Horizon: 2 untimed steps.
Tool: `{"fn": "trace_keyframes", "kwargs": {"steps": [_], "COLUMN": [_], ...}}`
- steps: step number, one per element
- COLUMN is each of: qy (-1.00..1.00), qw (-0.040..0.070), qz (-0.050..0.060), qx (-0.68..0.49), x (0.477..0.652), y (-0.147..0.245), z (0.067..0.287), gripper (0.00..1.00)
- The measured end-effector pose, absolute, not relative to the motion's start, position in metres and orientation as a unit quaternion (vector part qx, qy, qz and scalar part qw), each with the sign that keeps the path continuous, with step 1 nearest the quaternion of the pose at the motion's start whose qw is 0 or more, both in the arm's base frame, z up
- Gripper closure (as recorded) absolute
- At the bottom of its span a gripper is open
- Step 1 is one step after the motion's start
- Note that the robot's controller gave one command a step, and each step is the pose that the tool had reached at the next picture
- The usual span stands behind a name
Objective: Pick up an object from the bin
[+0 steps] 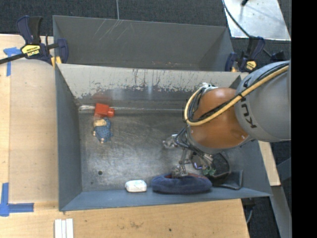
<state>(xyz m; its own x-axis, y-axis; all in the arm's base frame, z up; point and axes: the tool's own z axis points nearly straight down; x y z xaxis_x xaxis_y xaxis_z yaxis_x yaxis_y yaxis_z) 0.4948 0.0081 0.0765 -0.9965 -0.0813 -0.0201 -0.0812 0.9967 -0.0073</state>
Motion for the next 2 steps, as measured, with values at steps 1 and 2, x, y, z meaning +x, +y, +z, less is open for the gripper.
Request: {"fn": "trace_keyframes", "kwargs": {"steps": [1, 2], "qy": [0.997, 0.995], "qw": [0.007, 0.011], "qz": [0.0, -0.003], "qx": [-0.08, -0.099], "x": [0.488, 0.492], "y": [0.051, 0.066], "z": [0.089, 0.077], "gripper": [0.0, 0.0]}}
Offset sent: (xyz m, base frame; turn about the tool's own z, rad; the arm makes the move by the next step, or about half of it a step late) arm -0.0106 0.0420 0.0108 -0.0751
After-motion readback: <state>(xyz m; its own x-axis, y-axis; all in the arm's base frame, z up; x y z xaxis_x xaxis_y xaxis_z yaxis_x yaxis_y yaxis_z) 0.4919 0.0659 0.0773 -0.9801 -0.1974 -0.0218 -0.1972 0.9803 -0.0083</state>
